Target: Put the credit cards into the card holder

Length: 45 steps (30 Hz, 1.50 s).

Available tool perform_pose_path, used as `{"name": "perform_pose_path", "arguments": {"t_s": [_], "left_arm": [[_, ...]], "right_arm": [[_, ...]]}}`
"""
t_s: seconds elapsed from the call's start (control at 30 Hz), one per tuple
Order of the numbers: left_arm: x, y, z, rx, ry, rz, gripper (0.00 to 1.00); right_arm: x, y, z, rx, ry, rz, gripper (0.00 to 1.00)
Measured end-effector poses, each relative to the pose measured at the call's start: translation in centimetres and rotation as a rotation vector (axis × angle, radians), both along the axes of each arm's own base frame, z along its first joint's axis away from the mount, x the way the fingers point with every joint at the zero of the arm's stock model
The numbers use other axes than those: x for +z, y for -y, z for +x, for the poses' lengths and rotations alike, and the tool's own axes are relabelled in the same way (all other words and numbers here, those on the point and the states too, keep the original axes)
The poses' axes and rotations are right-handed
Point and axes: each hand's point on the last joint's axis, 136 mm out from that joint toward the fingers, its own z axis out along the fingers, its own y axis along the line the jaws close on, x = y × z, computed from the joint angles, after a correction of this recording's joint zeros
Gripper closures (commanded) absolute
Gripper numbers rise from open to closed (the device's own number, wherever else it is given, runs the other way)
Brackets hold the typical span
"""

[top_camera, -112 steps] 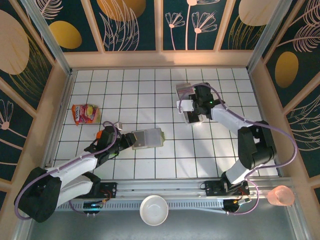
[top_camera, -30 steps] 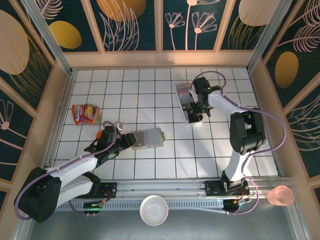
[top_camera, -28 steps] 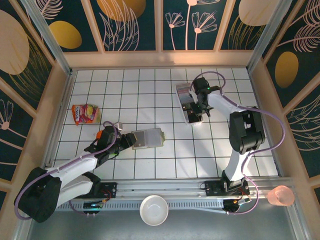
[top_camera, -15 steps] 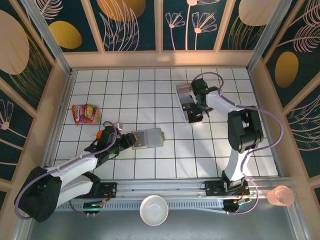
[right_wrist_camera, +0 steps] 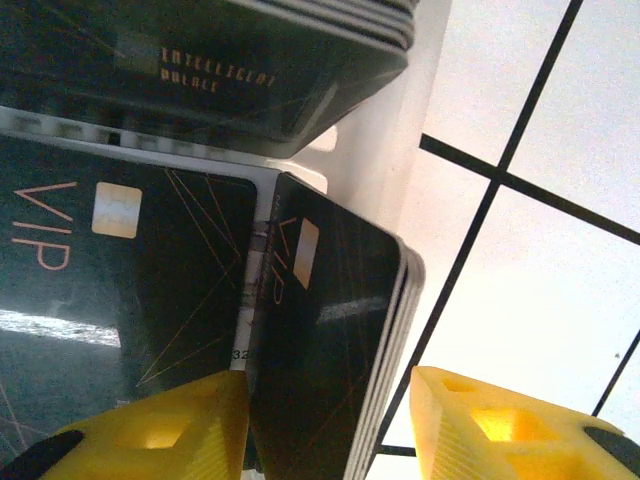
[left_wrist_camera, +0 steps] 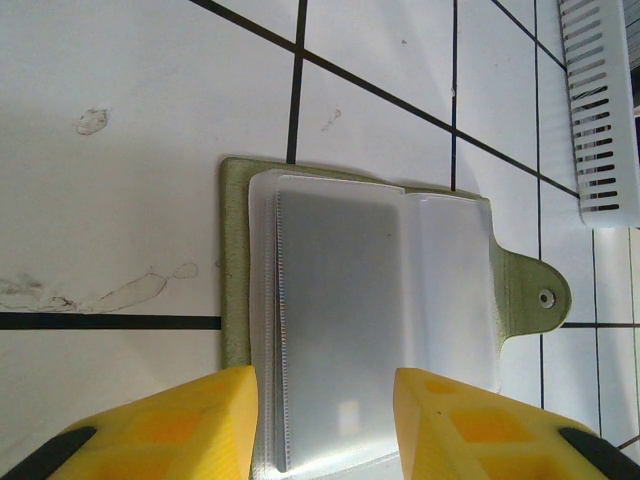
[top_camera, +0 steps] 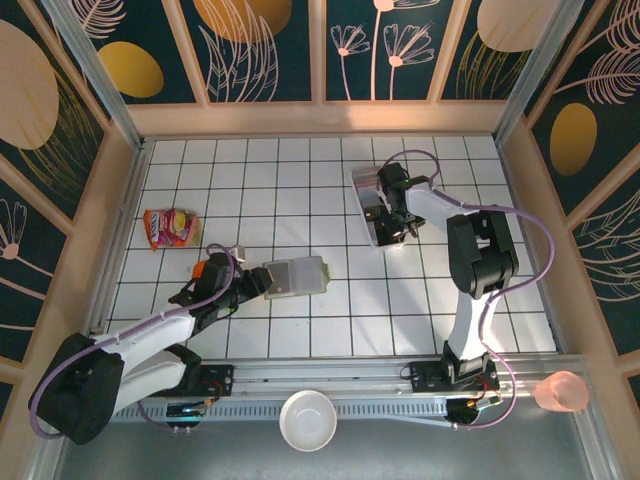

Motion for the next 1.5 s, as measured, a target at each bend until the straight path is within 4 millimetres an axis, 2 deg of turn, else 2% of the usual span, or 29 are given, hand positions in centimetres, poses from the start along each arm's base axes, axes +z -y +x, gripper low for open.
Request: {"name": "perform_pose_path", "arguments": {"t_s": [0.27, 0.57, 1.27, 1.33, 1.4, 1.5], "left_arm": [[0.0, 0.0, 0.0, 0.002, -0.001, -0.002, 0.62], [0.0, 0.0, 0.0, 0.005, -0.004, -0.004, 0.64], [0.0, 0.1, 0.0, 0.003, -0.005, -0.007, 0.66], [0.0, 0.1, 0.0, 0.003, -0.005, -0.007, 0.67], [0.0, 0.1, 0.0, 0.003, -0.004, -0.007, 0.67], [0.0, 0.0, 0.0, 0.004, -0.006, -0.009, 0.67]], "right_arm": [[1.5, 0.0, 0.4, 0.001, 0.044, 0.001, 0.57], [1.6, -0.4, 0.3, 0.02, 0.047, -0.01, 0.69], [2.4, -0.5, 0.8, 0.039, 0.085, -0.037, 0.65], [2.4, -0.6, 0.8, 0.04, 0.086, -0.038, 0.67], [2.4, -0.6, 0.8, 0.041, 0.087, -0.039, 0.74], [2.5, -0.8, 0.8, 0.048, 0.089, -0.039, 0.77]]}}
